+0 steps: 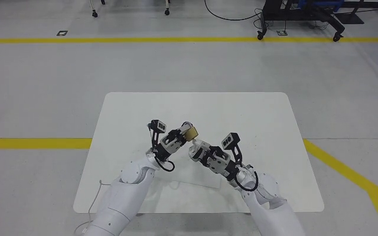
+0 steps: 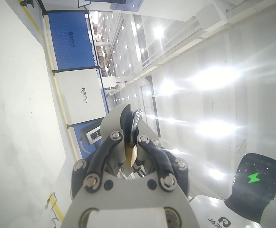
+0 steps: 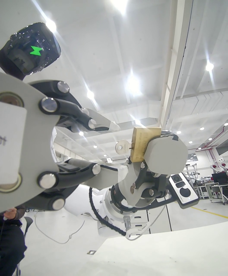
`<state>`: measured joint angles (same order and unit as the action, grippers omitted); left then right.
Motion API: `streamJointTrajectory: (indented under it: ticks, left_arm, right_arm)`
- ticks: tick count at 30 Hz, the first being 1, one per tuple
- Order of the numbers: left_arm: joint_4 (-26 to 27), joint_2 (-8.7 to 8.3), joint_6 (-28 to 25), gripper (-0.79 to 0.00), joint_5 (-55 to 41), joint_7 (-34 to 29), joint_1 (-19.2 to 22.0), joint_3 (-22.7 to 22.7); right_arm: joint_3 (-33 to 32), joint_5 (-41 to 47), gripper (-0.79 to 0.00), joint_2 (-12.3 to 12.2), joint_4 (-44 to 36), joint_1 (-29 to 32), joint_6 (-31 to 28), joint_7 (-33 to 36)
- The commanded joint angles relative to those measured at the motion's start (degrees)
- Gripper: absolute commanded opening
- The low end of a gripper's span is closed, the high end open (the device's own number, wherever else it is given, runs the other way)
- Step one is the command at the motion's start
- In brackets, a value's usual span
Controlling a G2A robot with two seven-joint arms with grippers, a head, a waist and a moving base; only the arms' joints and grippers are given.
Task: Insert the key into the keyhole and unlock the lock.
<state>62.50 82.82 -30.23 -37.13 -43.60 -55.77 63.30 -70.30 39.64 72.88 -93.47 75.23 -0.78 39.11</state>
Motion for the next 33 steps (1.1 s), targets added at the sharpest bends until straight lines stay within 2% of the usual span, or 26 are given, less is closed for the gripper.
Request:
streamJointTrajectory:
  ticks: [1, 7, 11, 14, 16, 26, 33]
  left_arm:
    - [0.3, -0.10, 0.0, -0.785, 0.1, -0.2, -0.2, 0.4]
    - [1.0, -0.13, 0.5, -0.785, 0.8, -0.2, -0.6, 0.4]
    - [1.1, -0.10, 0.5, -0.785, 1.3, -0.1, -0.7, 0.4]
    - [1.1, -0.09, 0.5, -0.785, 1.6, -0.1, -0.7, 0.3]
    - [1.2, -0.08, 0.6, -0.785, 1.9, -0.1, -0.7, 0.3]
    - [1.4, -0.10, 0.5, -0.785, 2.6, -0.2, -0.7, 0.5]
    - [1.8, -0.16, -0.3, -0.785, 2.9, -0.6, -0.8, 0.8]
  right_arm:
    - [0.0, -0.2, -0.499, 0.0, -0.2, 0.1, 0.2, -0.1]
    - [0.1, -0.7, -0.520, -0.1, -0.2, 0.1, 0.9, -0.2]
    - [0.3, -1.2, -0.566, -0.1, -0.1, -0.1, 1.2, -0.2]
    - [0.3, -1.4, -0.653, -0.2, -0.2, -0.1, 1.2, -0.3]
    - [0.3, -1.3, -0.785, -0.2, -0.2, 0.0, 1.1, -0.4]
    - [0.3, -0.8, -0.785, -0.1, -0.1, -0.1, 1.0, -0.9]
    - [-0.2, 8.8, -0.785, 0.1, 1.6, -1.0, 4.4, 2.2]
